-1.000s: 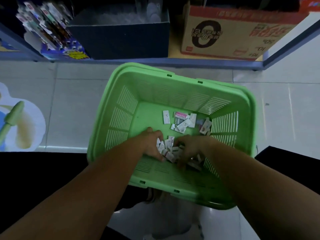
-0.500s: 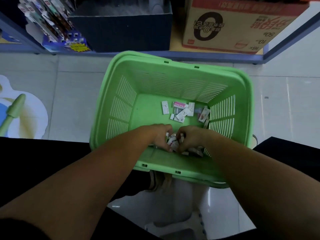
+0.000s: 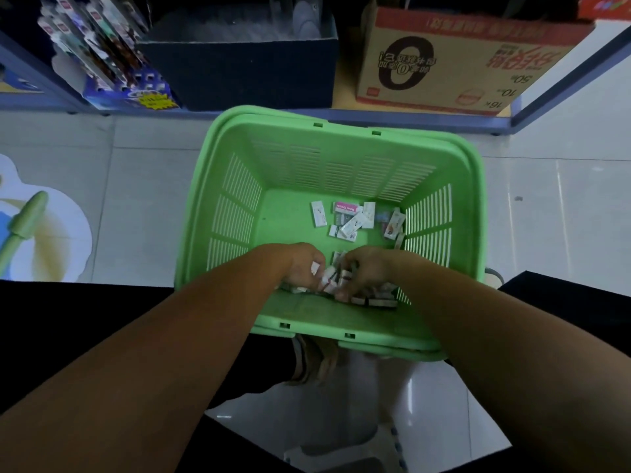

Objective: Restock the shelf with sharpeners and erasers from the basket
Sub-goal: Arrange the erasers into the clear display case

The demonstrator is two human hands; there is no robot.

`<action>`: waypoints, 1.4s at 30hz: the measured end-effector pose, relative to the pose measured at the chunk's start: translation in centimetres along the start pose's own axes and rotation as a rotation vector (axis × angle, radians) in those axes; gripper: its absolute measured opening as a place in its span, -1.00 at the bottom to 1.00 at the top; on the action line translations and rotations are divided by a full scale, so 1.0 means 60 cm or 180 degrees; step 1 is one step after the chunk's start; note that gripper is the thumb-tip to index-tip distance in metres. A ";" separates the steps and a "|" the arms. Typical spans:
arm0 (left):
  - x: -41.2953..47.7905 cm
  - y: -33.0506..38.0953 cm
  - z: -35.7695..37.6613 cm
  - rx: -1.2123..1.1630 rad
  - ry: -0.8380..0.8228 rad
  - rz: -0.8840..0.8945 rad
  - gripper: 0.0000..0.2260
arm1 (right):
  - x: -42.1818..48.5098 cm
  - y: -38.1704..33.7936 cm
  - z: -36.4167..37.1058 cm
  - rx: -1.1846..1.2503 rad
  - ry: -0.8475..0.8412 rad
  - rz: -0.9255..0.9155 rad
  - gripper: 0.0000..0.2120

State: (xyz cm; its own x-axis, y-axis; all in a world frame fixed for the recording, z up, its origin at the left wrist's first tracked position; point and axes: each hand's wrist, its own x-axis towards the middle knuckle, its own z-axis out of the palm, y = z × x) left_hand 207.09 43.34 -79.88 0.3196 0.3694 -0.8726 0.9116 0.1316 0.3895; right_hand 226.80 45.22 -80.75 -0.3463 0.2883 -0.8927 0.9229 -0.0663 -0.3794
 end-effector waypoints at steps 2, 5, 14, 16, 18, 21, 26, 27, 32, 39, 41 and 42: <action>-0.013 0.000 -0.010 -0.0125 0.0085 -0.0072 -0.83 | 0.005 -0.003 0.010 0.0222 -0.0007 -0.0013 -0.29; -0.026 -0.002 -0.025 -0.0483 0.0174 -0.0177 -0.77 | 0.008 -0.004 0.014 0.0720 0.0100 -0.0086 -0.64; -0.066 0.013 -0.079 -0.1783 0.0730 -0.0020 -0.80 | -0.052 -0.056 -0.052 0.1870 0.0689 -0.0304 -0.75; -0.095 0.030 -0.107 -0.1802 0.0807 0.0130 -0.77 | -0.079 -0.077 -0.078 0.1834 0.0867 -0.0385 -0.80; -0.133 0.049 -0.134 -0.1650 0.0819 0.0279 -0.78 | -0.119 -0.097 -0.107 0.1684 0.0971 -0.0464 -0.79; -0.194 0.078 -0.168 -0.1546 0.0858 0.0526 -0.82 | -0.194 -0.116 -0.150 0.1483 0.1028 -0.0508 -0.72; -0.296 0.139 -0.225 -0.1658 0.0872 0.1029 -0.84 | -0.324 -0.124 -0.207 0.1368 0.0879 -0.0586 -0.88; -0.316 0.152 -0.233 -0.1661 0.0865 0.1131 -0.84 | -0.350 -0.127 -0.215 0.1356 0.0823 -0.0630 -0.85; -0.377 0.206 -0.255 -0.1699 0.1172 0.1622 -0.82 | -0.467 -0.157 -0.255 0.1246 0.0852 -0.0815 -0.83; -0.393 0.253 -0.292 -0.2139 0.1502 0.2125 -0.72 | -0.498 -0.163 -0.304 0.2361 0.1135 -0.1147 -0.92; -0.387 0.260 -0.302 -0.2097 0.1716 0.2102 -0.79 | -0.496 -0.156 -0.317 0.2552 0.1088 -0.1221 -0.89; -0.383 0.262 -0.307 -0.2071 0.1780 0.2082 -0.83 | -0.495 -0.152 -0.324 0.2558 0.1080 -0.1259 -0.85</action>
State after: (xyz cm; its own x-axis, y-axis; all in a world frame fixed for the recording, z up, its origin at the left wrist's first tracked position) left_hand 209.29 53.84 -48.29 0.3808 0.8918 -0.2444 0.2417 0.1591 0.9572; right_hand 231.93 55.81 -46.05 -0.4243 0.6835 -0.5940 0.3141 -0.5041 -0.8045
